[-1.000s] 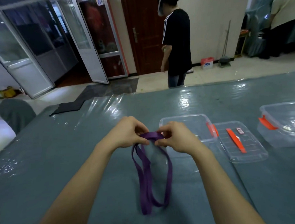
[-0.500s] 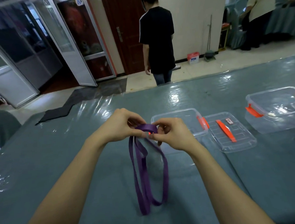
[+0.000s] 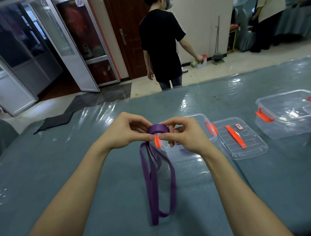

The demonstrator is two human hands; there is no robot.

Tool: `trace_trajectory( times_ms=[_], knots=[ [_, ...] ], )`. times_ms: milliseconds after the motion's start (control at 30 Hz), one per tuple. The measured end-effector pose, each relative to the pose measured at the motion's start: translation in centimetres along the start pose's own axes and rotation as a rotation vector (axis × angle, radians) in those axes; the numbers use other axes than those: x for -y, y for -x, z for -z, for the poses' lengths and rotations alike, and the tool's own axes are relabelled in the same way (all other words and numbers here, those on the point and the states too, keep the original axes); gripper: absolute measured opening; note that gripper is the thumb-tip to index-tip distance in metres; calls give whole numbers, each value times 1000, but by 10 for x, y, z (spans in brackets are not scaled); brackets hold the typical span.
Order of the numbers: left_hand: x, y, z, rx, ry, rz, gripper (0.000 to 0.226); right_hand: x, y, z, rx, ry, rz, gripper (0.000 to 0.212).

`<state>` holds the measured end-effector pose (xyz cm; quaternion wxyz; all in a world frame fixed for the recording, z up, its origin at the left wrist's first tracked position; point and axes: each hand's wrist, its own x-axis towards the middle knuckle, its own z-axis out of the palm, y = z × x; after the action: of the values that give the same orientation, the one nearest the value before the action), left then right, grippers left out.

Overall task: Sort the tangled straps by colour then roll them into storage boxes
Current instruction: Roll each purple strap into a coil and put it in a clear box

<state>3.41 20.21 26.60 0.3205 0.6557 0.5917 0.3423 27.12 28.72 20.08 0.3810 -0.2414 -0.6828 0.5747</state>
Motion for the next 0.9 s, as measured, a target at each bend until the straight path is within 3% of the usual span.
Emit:
trace_trajectory(
  times_ms=[200, 300, 600, 733, 900],
  knots=[
    [-8, -7, 3, 34, -308, 13, 26, -8, -7, 10, -8, 637, 99, 42],
    [-15, -10, 1, 30, -393, -31, 26, -9, -7, 7, 23, 687, 107, 32],
    [-21, -13, 1, -7, -334, -101, 29, -15, -2, 4, -47, 106, -14, 26],
    [-24, -16, 1, 13, -345, -112, 35, -10, 0, 4, -102, -128, 15, 21],
    [-21, -19, -6, -26, -190, -97, 31, -7, 1, 0, -142, -329, 81, 24]
  ],
)
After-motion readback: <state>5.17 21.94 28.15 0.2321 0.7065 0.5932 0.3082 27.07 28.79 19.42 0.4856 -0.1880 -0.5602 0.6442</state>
